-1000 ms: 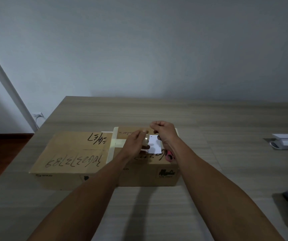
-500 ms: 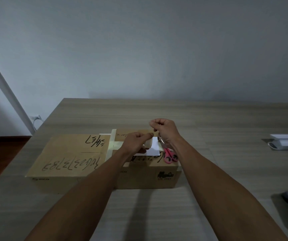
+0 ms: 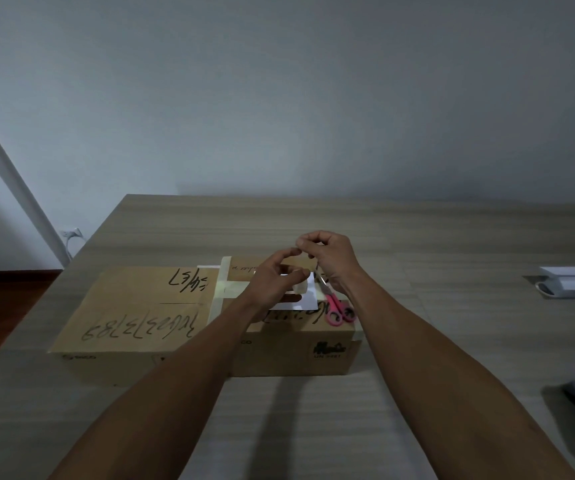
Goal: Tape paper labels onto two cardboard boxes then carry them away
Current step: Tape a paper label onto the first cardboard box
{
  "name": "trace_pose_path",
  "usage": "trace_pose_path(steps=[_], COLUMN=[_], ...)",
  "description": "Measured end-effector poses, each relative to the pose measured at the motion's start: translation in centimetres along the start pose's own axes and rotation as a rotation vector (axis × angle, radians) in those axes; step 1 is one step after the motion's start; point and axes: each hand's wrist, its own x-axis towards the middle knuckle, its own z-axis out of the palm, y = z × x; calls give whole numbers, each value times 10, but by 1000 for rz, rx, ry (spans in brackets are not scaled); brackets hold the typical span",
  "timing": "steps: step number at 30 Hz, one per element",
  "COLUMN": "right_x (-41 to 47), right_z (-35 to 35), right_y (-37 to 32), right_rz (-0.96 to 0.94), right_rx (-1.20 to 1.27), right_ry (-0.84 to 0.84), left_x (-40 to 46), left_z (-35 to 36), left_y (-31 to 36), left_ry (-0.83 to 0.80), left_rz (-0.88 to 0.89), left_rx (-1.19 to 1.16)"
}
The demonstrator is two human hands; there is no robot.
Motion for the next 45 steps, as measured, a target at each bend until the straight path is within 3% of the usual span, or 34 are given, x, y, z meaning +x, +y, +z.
trace_pose_path(steps=[6, 10, 13, 16, 19, 27, 32, 40, 45], right_x=[-2, 9, 12, -5, -21, -35, -44, -40, -33], right_z=[-2, -8, -21, -34, -42, -45, -42, -53, -56], right_y=[-7, 4, 23, 37, 39, 33, 37, 30, 20], right_rz=[94, 260, 252, 314, 380, 390, 319, 242, 266], right_rx=[54, 27, -420, -837, -998, -1113, -1209, -1094, -943], right_ry=[7, 163, 209, 40, -99, -134, -15, 109, 100], left_x=[1, 0, 3, 7, 10, 11, 9, 4, 4], left_z=[2, 5, 2, -1, -3, -3, -6, -15, -18], left_y=[-2, -5, -8, -13, -16, -15, -14, -7, -7], left_ry=[-45, -55, 1, 9, 6, -16, -15, -18, -19], left_rz=[50, 64, 28, -19, -28, -51, -59, -72, -60], left_rx=[87, 99, 23, -26, 10, 71, 108, 126, 131])
